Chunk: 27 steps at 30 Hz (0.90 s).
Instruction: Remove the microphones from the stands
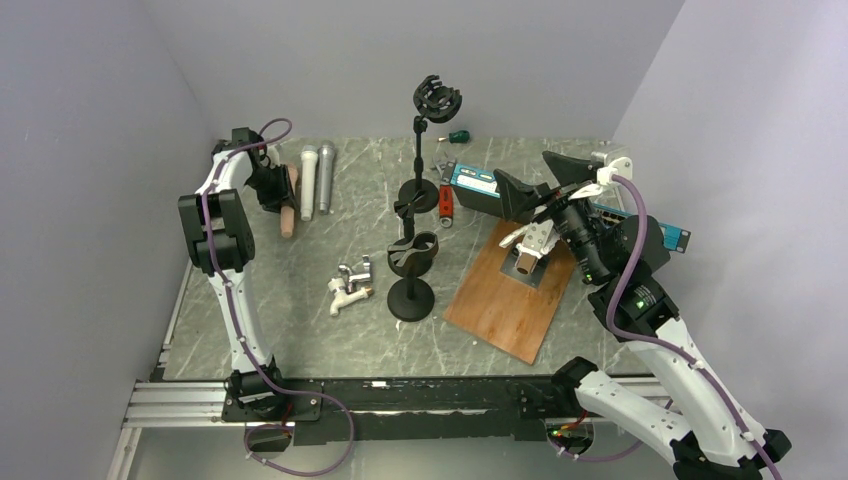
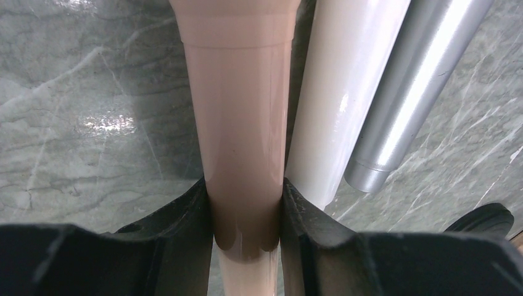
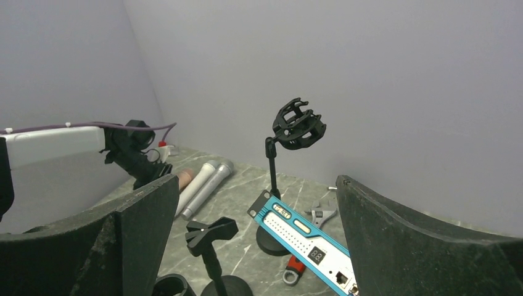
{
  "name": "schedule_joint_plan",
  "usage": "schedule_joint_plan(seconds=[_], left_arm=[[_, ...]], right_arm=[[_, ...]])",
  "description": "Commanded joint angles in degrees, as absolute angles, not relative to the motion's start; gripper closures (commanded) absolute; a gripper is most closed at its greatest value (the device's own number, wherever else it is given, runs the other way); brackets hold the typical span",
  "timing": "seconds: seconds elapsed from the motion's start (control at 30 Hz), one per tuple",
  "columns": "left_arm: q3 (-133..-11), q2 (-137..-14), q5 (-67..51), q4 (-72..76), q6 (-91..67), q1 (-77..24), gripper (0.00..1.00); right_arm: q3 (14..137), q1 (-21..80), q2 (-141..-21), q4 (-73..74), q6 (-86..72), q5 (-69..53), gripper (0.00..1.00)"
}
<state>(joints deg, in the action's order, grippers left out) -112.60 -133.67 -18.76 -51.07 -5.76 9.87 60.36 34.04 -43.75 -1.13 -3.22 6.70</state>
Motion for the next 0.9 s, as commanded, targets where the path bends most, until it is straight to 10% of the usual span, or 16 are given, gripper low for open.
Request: schedule_joint_plan(seconds=[0.0, 0.6, 0.87], left_arm=[[-113.4, -132.9, -20.2, -51.3, -5.5, 9.9, 0.74], [-112.3, -131.6, -18.7, -51.2, -5.6, 9.9, 0.36], [-112.3, -129.5, -18.7, -51.4, -5.7, 9.9, 0.36]], right_arm=[[60.8, 34.0, -43.2, -4.2, -4.2, 5.2, 0.00], [62.2, 34.0, -44.2, -2.9, -4.5, 4.7, 0.00], [64.1, 34.0, -46.8, -1.5, -5.1, 4.6, 0.00]])
